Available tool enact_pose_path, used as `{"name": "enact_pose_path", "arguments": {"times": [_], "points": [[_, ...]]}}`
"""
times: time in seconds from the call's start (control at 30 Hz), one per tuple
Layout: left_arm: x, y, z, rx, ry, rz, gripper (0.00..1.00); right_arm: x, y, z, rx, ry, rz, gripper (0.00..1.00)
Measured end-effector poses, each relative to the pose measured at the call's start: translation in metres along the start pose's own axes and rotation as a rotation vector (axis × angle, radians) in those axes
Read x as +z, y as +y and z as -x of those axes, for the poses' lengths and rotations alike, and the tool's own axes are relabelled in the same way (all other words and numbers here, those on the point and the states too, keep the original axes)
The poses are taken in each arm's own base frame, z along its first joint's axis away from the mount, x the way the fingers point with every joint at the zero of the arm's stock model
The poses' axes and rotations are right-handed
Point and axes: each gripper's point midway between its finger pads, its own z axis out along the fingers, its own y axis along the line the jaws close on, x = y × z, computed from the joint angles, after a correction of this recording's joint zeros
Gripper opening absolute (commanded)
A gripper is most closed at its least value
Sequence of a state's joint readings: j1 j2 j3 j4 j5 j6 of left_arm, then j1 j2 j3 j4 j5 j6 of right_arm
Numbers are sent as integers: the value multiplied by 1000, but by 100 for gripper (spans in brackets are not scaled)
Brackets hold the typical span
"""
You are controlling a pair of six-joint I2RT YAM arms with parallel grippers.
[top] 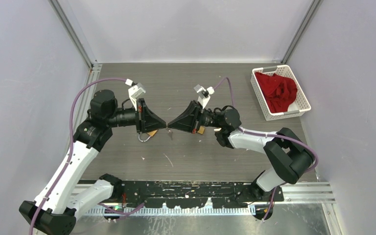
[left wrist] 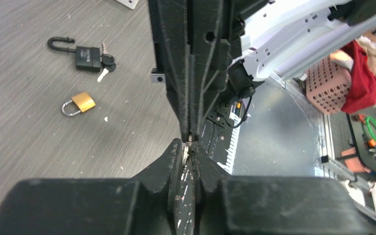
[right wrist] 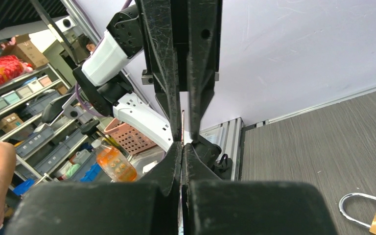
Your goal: Unlock with the key
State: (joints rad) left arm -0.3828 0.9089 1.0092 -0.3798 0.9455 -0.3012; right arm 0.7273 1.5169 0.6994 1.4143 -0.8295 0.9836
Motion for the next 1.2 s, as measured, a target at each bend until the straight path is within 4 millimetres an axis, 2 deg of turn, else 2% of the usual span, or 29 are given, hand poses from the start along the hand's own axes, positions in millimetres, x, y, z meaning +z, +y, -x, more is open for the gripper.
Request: {"name": "enact_pose_path", "arguments": {"times": [0.07, 0.4, 0.57, 0.83, 1.2], "points": [[0, 4, -1, -10, 2, 22, 29, 0, 0, 0, 1, 1, -1, 1], [-1, 14, -16, -92, 57, 34, 30, -5, -2, -12, 50, 94, -60, 1], [-2, 15, -23, -137, 89, -4, 36, -5, -2, -16, 39, 176, -81, 1], [-1, 9, -35, -202, 162, -86, 27, -4, -2, -25, 37, 325, -70, 1], [-7, 3, -38, -156, 206, -108, 18, -3, 2, -28, 30, 452, -75, 1]]}}
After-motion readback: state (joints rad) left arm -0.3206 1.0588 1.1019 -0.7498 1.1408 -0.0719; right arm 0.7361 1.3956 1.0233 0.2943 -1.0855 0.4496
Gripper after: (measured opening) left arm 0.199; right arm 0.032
